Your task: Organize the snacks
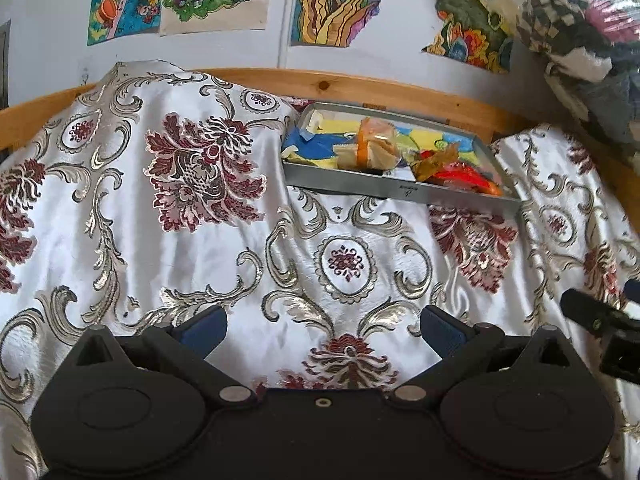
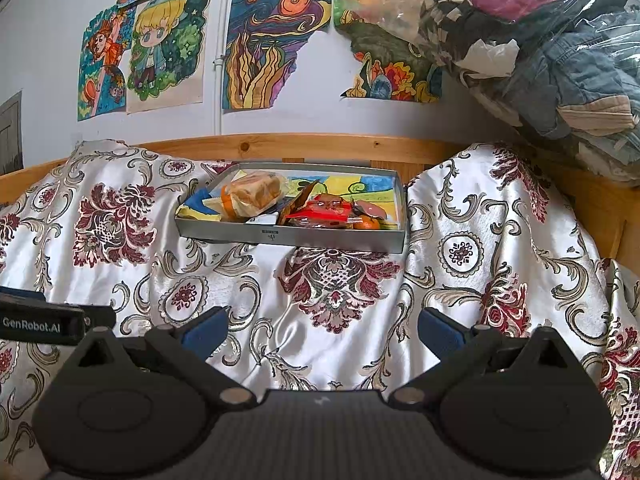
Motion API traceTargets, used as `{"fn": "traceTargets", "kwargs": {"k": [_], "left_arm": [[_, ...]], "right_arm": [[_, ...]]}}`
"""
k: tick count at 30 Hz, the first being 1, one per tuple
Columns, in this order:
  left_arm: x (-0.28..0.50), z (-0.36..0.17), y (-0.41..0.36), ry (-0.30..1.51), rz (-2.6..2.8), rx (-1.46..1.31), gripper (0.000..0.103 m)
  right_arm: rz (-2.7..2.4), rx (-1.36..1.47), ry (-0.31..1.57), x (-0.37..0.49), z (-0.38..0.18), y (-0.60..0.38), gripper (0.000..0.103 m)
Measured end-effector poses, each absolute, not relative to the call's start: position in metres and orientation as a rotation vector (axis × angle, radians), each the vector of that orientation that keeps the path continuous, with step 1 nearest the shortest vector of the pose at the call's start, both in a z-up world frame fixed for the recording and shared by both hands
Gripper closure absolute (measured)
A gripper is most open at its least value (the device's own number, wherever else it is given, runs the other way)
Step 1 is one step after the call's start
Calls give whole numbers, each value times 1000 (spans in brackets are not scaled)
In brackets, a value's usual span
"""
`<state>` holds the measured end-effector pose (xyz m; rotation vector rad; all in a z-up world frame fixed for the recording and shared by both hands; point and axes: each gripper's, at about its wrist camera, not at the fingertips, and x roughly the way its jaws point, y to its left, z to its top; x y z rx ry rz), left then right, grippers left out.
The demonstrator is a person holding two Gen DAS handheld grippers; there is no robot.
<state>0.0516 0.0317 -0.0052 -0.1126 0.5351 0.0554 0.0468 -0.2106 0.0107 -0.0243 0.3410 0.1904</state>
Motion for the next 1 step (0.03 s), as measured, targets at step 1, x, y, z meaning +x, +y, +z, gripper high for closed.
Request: {"fn": "traceTargets", "kwargs": {"k": [1], "left_arm": [[51,-5,31,533,58,-110,1]], "right_arm": [[191,-24,341,47,11,-211,0]]}}
